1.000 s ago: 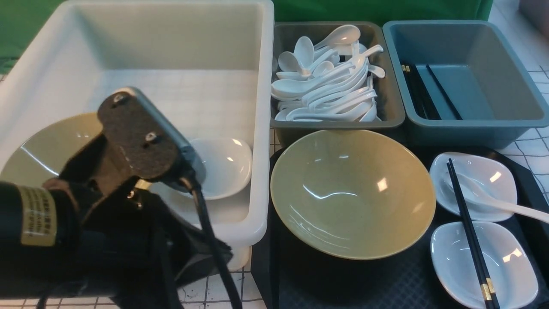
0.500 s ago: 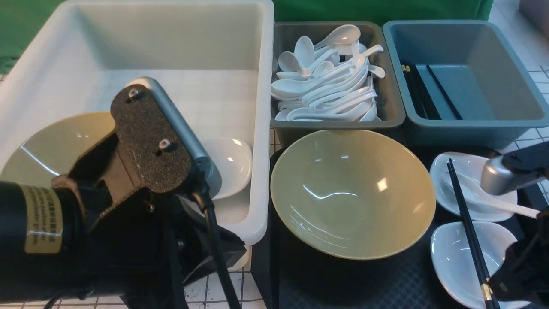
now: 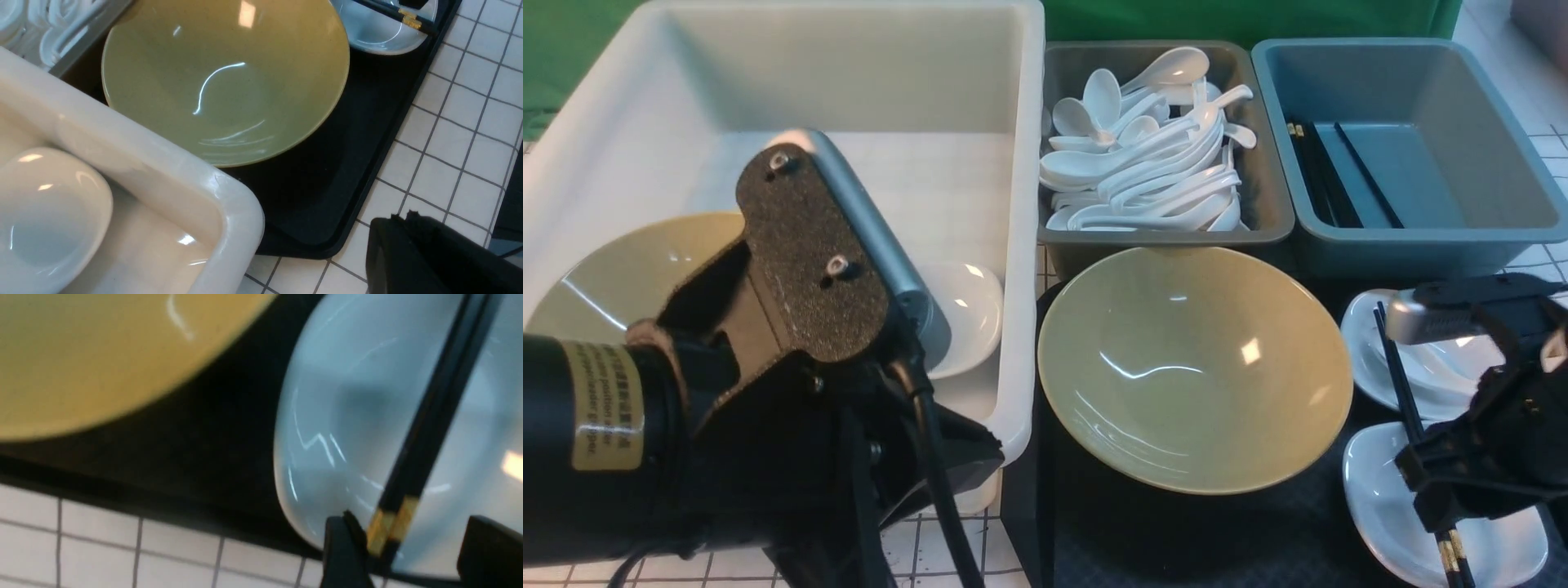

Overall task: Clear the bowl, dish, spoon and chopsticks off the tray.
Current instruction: Use the right arm to grab the chopsticks

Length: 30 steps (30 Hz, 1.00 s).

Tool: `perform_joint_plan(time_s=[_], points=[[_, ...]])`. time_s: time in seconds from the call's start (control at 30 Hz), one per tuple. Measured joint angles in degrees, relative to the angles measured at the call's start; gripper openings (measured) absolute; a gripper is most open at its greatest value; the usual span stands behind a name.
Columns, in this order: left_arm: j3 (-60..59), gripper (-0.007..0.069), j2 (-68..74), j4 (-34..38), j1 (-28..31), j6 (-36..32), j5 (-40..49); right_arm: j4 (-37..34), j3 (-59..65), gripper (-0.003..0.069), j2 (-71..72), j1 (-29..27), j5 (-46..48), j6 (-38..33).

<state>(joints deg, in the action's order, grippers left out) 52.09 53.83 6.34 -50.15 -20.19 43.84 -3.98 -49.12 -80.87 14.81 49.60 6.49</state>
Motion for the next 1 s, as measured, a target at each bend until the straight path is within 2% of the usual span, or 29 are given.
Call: perform_joint_plan(time_s=[0.33, 0.63, 0.8, 0.9, 0.97, 1.0], points=[[0.0, -0.0001, -0.2, 0.2, 0.0, -0.2, -3.9, 0.2, -0.1, 0.0382, -10.0, 0.0, -5.1, -0.1], [0.0, -0.0001, -4.0, 1.7, 0.0, -0.2, -7.0, 0.2, -0.1, 0.0372, -12.0, 0.0, -6.7, -1.0], [0.0, -0.0001, -4.5, 1.7, 0.0, -0.4, -7.0, 0.2, -0.1, 0.0294, -12.1, 0.0, -6.7, -2.9], [0.0, -0.0001, -4.6, 1.7, 0.0, -0.6, -7.0, 0.2, -0.1, 0.0209, -12.1, 0.0, -6.6, -4.2], [0.0, -0.0001, -4.6, 1.7, 0.0, -0.6, -7.0, 0.2, -0.1, 0.0118, -12.1, 0.0, -5.9, -5.1], [0.0, -0.0001, -4.6, 1.7, 0.0, -0.6, -7.0, 0.2, -0.1, 0.0116, -12.0, 0.0, -5.4, -5.1]])
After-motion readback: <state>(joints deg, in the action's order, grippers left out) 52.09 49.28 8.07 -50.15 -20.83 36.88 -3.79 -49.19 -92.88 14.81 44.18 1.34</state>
